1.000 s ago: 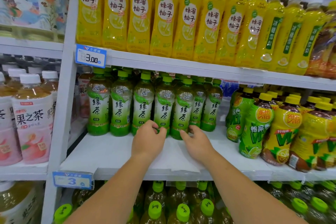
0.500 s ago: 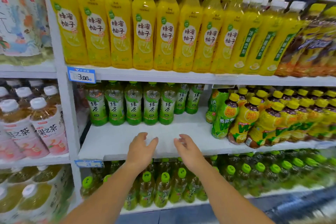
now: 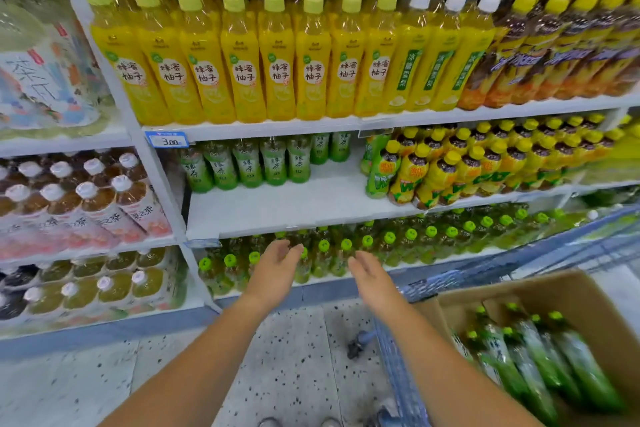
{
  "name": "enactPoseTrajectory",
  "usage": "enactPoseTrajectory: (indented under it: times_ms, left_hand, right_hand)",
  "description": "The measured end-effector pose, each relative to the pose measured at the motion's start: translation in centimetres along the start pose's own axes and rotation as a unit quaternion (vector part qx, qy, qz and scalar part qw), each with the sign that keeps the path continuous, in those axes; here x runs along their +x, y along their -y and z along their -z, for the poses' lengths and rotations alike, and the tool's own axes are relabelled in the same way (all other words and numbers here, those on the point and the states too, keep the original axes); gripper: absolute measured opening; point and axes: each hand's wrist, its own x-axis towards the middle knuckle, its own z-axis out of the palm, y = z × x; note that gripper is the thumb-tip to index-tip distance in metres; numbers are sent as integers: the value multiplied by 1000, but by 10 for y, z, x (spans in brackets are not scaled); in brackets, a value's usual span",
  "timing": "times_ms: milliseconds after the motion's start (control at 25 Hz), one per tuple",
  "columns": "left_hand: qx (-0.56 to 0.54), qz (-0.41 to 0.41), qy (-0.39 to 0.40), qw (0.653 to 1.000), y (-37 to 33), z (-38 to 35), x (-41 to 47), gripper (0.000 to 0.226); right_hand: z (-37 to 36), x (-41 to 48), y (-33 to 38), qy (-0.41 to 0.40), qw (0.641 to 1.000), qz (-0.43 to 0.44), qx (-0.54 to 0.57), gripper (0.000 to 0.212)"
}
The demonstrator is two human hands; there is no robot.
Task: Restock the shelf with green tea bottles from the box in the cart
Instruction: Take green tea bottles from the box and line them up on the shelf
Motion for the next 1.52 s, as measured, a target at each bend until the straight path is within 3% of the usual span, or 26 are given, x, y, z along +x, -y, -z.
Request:
enactPoseTrajectory:
  times_ms: [400, 760, 1200, 1520]
  left_hand:
    - [7, -2, 147, 989, -29, -86, -90, 50]
    - [34, 31, 254, 966, -17, -213, -148, 54]
    - [61, 94, 231, 967, -19, -424, -176, 60]
    - [54, 151, 232, 959, 38, -535, -116, 53]
  right_hand:
    - [57, -135, -54, -129, 988, -84, 8, 60]
    - [149, -189, -138, -201, 966, -157, 32, 55]
    - [326, -164, -264, -108, 975, -188, -49, 55]
    - [409, -94, -353, -76, 963, -219, -140, 56]
